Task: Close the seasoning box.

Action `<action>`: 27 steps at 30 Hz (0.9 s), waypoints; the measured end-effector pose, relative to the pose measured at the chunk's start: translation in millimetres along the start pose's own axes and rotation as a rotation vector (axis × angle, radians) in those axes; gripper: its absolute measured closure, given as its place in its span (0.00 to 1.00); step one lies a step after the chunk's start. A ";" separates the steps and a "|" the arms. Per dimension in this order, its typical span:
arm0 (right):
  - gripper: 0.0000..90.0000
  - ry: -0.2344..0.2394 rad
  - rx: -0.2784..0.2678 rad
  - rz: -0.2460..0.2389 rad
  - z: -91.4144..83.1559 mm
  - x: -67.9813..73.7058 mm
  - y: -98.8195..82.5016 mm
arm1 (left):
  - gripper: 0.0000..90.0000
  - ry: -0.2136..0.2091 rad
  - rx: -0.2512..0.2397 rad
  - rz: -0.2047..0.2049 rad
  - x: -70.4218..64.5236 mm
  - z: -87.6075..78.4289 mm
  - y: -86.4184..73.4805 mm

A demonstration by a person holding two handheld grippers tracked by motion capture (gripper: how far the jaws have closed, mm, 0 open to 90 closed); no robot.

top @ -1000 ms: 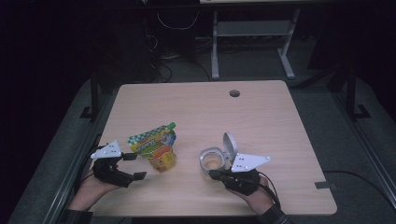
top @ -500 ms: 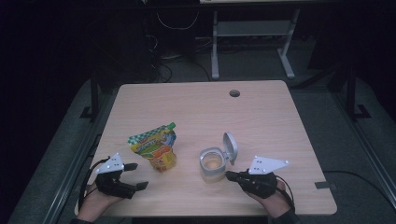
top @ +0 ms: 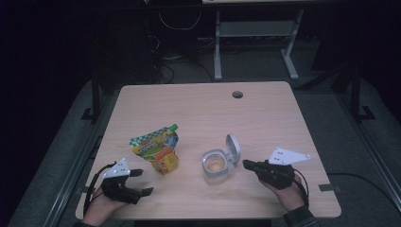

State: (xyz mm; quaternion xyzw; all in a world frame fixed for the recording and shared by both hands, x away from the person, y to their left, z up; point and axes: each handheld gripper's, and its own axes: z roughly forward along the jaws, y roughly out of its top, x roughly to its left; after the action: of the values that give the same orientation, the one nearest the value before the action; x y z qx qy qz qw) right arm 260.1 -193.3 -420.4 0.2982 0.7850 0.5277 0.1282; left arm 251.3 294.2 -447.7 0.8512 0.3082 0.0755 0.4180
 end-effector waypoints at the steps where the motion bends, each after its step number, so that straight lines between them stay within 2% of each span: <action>1: 1.00 -0.004 -0.006 -0.001 0.5 -2.2 1.3 | 0.17 -0.002 0.000 0.003 0.1 0.5 0.0; 5: 1.00 0.001 -0.036 0.006 2.6 -6.6 5.9 | 0.17 -0.005 -0.003 -0.008 -0.3 2.9 -0.8; 14: 1.00 0.026 -0.091 0.011 2.7 -4.1 14.7 | 0.17 -0.011 0.007 -0.009 -0.6 5.5 -1.2; 27: 1.00 0.059 -0.094 0.000 5.8 4.6 17.7 | 0.18 -0.014 0.016 -0.015 0.5 6.1 -1.6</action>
State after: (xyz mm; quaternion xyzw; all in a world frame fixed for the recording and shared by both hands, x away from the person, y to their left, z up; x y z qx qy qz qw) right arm 265.3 -181.6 -406.3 0.2764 0.7627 0.5725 0.1190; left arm 253.3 291.2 -452.8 0.8527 0.3125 0.0640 0.4136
